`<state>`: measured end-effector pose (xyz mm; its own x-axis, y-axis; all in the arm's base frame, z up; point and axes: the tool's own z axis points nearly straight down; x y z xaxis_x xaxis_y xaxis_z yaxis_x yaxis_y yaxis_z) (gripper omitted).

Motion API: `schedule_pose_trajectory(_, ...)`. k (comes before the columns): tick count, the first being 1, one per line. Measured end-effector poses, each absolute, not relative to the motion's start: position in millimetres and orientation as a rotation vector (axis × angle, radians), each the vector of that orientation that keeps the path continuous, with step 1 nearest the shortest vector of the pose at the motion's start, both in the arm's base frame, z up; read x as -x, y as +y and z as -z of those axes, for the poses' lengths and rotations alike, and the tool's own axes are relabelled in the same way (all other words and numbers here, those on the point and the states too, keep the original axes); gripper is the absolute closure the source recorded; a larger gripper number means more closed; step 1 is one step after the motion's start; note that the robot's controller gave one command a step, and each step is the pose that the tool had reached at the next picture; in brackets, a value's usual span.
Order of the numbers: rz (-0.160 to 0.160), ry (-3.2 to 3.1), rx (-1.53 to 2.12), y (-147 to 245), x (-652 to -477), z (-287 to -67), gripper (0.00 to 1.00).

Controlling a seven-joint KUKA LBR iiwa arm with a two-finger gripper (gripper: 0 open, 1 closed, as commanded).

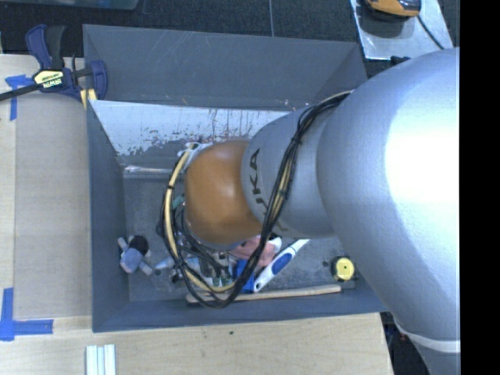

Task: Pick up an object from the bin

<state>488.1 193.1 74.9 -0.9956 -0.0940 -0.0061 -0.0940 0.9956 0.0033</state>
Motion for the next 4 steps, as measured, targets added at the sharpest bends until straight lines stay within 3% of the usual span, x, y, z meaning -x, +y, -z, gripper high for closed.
schedule_pose_trajectory(2, -0.007, 3.129, 0.146, 193.0, -488.4, -79.6, 1.0)
schedule_pose_trajectory(4, -0.004, 3.136, 0.146, 192.0, -486.9, -137.7, 1.0)
